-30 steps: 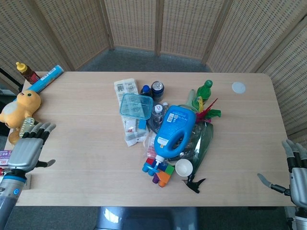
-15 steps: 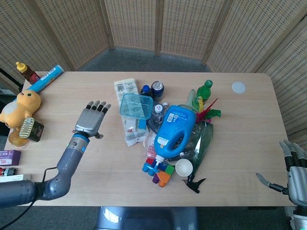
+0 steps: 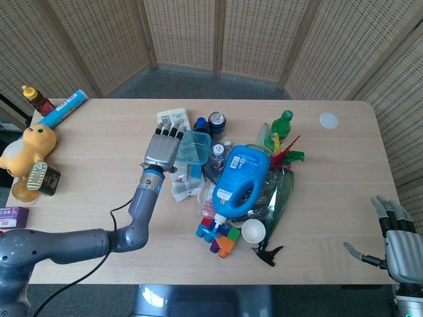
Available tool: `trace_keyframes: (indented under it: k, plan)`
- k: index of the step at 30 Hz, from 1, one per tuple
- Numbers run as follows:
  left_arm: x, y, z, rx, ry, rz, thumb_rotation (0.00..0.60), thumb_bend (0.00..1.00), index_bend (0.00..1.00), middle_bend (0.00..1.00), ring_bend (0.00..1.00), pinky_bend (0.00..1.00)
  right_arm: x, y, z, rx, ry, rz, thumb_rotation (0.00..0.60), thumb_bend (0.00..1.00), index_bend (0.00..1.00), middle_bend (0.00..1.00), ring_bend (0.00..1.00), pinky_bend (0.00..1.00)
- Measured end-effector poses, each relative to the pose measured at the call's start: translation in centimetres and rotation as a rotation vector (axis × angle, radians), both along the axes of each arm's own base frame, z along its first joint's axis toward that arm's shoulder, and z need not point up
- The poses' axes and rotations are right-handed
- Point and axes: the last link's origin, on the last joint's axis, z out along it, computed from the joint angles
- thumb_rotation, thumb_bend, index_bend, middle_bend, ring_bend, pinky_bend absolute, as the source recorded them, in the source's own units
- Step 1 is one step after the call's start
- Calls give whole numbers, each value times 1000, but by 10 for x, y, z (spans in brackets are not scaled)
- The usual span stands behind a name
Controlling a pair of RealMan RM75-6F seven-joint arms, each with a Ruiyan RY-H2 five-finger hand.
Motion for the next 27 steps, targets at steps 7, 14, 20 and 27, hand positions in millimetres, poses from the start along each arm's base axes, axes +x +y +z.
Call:
trace_keyframes:
  k: [7,14,20,27]
  plan:
    - [4,6,-26,0,28,42,600,0,0,0,0,0,-1,-1,2,-8,-12,-4,341,0,0,0,0,0]
    - [-1,1,-49,-26,48,72,600,0,0,0,0,0,-4,-1,6,-15,-18,-12,341,0,0,0,0,0]
    - [-2,-6,-49,-44,74,48,600,0,121,124,34,12,-5,0,7,-18,-18,-14,342,0,0,0,0,0]
    - [0,-19,-27,-54,105,-26,600,0,356,483,288,218,-4,1,9,-27,-21,-14,342,0,0,0,0,0]
